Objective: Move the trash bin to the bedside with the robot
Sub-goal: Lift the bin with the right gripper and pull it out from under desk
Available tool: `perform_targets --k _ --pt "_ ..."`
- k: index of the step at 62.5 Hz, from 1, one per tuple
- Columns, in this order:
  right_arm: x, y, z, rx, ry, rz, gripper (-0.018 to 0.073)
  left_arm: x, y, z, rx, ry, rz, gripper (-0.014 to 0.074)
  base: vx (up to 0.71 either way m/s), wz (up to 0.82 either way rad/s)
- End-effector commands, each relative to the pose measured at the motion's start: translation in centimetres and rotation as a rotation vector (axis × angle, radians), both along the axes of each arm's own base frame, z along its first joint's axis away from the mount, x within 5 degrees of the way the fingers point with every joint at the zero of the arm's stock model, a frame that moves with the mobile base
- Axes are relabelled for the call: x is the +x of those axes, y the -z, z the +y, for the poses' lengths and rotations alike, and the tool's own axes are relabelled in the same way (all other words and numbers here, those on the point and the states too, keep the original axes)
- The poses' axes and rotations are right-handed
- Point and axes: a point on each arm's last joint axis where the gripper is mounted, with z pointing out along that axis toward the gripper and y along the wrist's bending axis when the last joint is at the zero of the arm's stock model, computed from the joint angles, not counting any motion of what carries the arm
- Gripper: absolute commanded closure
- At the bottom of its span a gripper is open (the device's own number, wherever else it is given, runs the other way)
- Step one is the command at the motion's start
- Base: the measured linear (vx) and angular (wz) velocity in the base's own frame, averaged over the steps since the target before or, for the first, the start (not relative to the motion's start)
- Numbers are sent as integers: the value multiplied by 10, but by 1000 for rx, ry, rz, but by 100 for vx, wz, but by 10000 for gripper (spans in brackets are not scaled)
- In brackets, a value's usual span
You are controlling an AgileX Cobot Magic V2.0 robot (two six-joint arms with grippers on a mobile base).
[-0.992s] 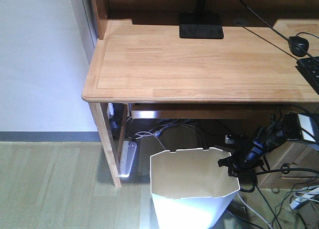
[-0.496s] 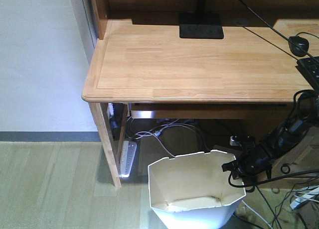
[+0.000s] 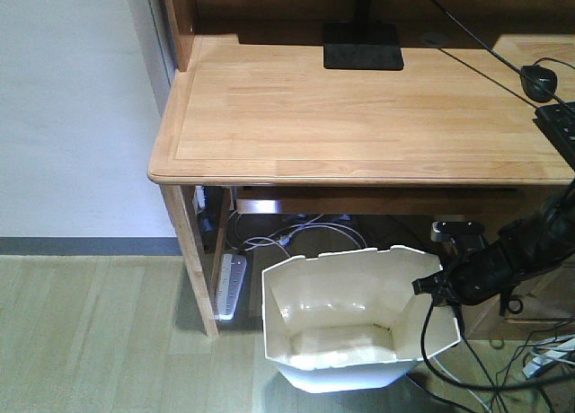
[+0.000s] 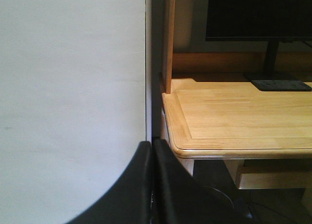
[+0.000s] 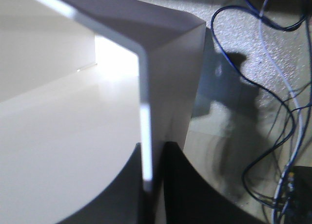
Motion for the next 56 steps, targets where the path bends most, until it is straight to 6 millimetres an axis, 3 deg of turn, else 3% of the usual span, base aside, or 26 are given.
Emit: perform_targets --k 1,14,26,41,56 --pt "9 -41 5 72 -19 -101 565 1 2 0 -14 4 -60 602 0 0" --pt "1 -70 11 124 -28 -145 564 1 2 0 -14 4 -60 602 0 0" --pt "-16 -85 18 186 -28 -139 564 1 2 0 -14 4 -60 602 0 0" --pt "-35 -92 22 212 -5 -123 564 1 2 0 -14 4 -60 602 0 0" --pt "-37 -94 28 284 -25 -110 564 1 2 0 -14 4 -60 602 0 0"
